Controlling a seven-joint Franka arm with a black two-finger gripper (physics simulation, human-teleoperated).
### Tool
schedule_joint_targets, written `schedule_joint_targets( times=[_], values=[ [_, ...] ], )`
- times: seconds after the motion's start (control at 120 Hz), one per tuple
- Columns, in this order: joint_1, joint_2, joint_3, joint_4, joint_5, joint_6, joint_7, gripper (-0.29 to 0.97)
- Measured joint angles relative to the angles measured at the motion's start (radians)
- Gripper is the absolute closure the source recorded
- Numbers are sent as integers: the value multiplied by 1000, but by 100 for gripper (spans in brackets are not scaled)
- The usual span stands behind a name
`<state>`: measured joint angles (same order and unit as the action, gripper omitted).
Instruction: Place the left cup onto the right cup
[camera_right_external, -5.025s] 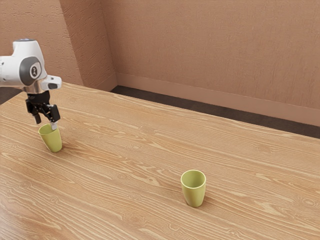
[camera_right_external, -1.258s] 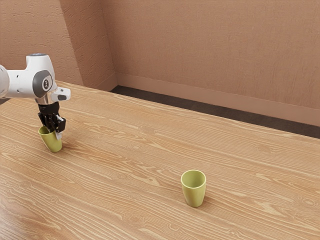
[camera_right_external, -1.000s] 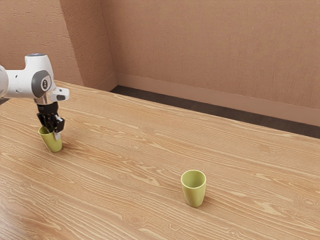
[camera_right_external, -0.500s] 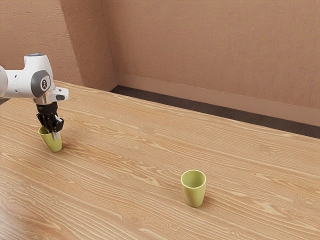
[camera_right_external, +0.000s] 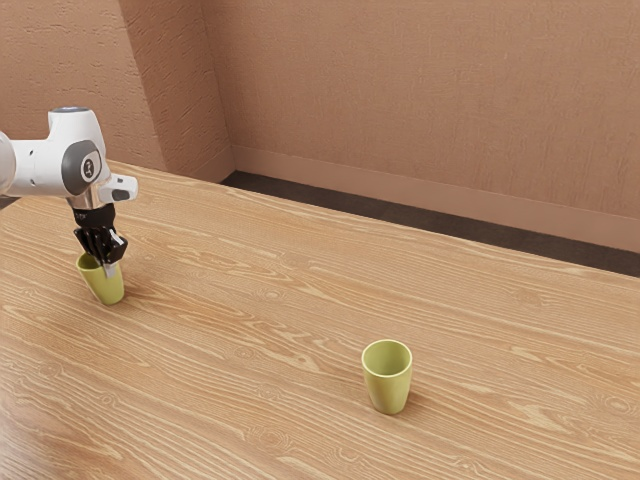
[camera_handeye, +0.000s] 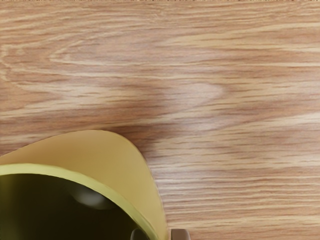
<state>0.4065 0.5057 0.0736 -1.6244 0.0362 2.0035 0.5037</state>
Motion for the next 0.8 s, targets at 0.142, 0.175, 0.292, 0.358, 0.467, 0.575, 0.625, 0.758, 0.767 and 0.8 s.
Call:
schedule_joint_targets(
  times=[0.142, 0.175, 0.292, 0.358, 0.467, 0.575, 0.625, 0.758, 0.767, 0.8],
  values=[
    [0, 0, 0, 0, 1, 1, -1, 77],
    [0, 0, 0, 0, 1, 1, -2, 77],
    [0, -1, 0, 0, 3, 2, -4, 78],
    [0, -4, 0, 0, 4, 3, -5, 78],
    [-2, -13, 0, -2, 4, 3, -7, 78],
    [-3, -25, 0, -4, 4, 3, -8, 79],
    [-5, -33, 1, -7, 4, 4, -9, 79],
    [-11, -51, 1, -12, 4, 4, -10, 79],
    [-11, -52, 1, -12, 4, 4, -10, 79],
    [-13, -58, 1, -12, 4, 3, -10, 79]
  ],
)
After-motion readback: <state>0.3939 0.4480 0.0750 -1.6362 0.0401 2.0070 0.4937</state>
